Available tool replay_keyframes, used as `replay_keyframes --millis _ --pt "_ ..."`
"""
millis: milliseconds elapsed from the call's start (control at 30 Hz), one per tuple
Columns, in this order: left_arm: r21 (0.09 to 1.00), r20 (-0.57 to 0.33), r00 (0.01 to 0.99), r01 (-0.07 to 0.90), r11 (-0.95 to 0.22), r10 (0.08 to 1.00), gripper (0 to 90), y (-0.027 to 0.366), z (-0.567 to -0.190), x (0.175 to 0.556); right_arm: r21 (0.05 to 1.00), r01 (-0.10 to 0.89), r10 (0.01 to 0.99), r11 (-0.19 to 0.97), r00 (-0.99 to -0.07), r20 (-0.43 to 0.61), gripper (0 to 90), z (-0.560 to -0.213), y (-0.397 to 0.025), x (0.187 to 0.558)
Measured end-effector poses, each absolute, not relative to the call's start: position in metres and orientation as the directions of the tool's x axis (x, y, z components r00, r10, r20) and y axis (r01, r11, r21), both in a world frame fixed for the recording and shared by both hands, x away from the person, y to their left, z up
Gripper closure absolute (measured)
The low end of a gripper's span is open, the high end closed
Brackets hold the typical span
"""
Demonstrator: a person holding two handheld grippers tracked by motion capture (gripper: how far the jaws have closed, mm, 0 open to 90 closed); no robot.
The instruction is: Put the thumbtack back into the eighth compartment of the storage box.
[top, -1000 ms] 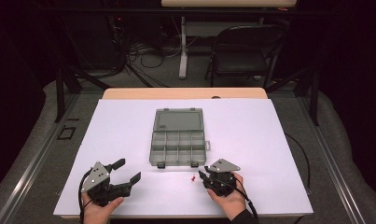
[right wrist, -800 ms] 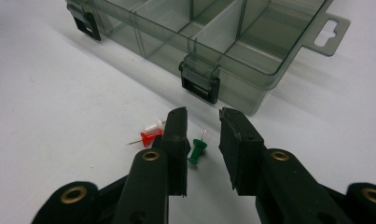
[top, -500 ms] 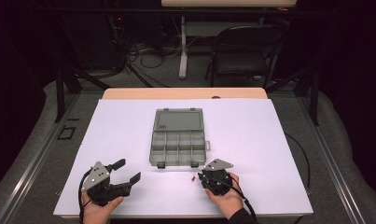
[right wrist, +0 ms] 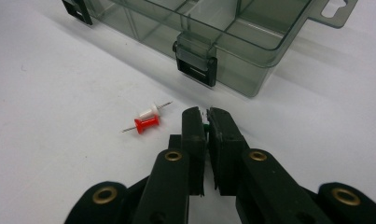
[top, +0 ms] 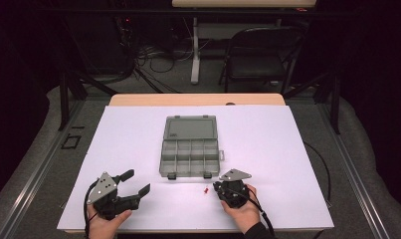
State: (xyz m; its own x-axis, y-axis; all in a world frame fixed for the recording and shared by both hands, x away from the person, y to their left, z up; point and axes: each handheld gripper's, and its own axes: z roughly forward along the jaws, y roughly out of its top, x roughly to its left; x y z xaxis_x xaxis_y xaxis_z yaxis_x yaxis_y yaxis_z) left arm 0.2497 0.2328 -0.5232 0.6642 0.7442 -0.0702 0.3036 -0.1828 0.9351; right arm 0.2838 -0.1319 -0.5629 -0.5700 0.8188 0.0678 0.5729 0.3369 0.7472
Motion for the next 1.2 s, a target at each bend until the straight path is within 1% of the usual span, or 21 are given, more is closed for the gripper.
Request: replay_keyframes --millis 500,833,1067,1200 --pt "0.935 -0.07 0.663 0.303 -0.182 0.746 22.3 0.233 -0.523 0.25 0.778 0.561 0.811 0.283 -0.573 0.119 85.0 -0.548 -0.137 0.279" --pt "0.935 -0.069 0.66 0.304 -0.182 0.748 22.3 0.232 -0.523 0.25 0.823 0.501 0.791 0.267 -0.602 0.11 85.0 -0.525 -0.135 0.273" --pt "0.935 -0.072 0.659 0.307 -0.179 0.749 22.3 0.232 -0.524 0.25 0.845 0.459 0.79 0.276 -0.609 0.072 85.0 -0.512 -0.13 0.285" --pt "0.934 -0.072 0.657 0.308 -0.179 0.75 22.3 0.232 -0.524 0.25 0.846 0.459 0.795 0.27 -0.602 0.072 85.0 -0.507 -0.129 0.296"
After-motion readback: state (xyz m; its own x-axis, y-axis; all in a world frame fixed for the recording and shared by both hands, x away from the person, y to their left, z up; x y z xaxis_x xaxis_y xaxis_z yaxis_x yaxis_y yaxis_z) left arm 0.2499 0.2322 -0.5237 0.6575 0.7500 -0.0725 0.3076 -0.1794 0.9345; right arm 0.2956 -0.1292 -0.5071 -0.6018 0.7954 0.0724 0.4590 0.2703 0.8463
